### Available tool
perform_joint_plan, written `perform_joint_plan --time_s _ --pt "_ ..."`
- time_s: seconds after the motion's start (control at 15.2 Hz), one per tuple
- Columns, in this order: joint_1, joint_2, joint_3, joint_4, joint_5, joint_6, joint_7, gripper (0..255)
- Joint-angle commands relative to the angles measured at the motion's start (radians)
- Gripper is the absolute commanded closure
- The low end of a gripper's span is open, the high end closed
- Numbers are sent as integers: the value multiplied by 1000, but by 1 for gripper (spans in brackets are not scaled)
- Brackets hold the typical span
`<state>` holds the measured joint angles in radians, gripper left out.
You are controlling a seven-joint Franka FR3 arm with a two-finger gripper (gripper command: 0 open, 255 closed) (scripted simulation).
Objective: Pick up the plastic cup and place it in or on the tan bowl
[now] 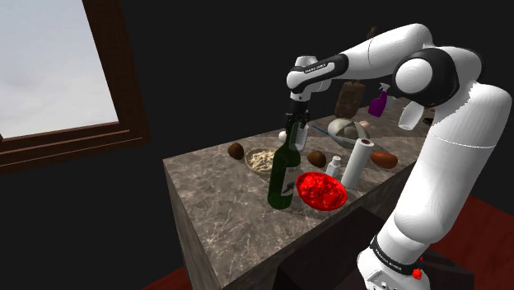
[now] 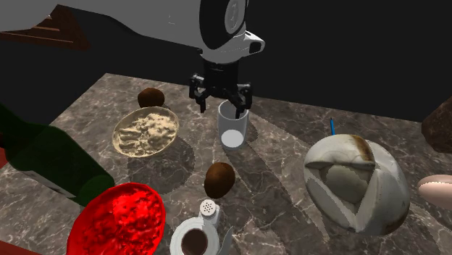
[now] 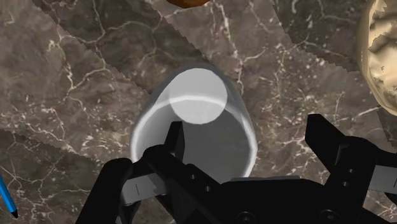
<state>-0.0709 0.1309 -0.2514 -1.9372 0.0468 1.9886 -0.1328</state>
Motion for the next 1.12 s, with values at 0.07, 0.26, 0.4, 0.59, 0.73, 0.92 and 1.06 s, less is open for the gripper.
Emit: perform_joint_plan --time_s 0.07,0.26,0.4,0.59,0.73,0.92,1.06 --pt "0 3 0 -6 1 10 -1 0" --pt "0 3 0 -6 1 10 -1 0" --pt "0 3 0 -6 1 10 -1 0" --pt "0 3 0 -6 1 10 -1 255" --pt "0 3 0 -6 1 10 -1 255" --pt "0 3 0 -6 1 10 -1 255" --pt "0 3 0 -6 1 10 -1 255"
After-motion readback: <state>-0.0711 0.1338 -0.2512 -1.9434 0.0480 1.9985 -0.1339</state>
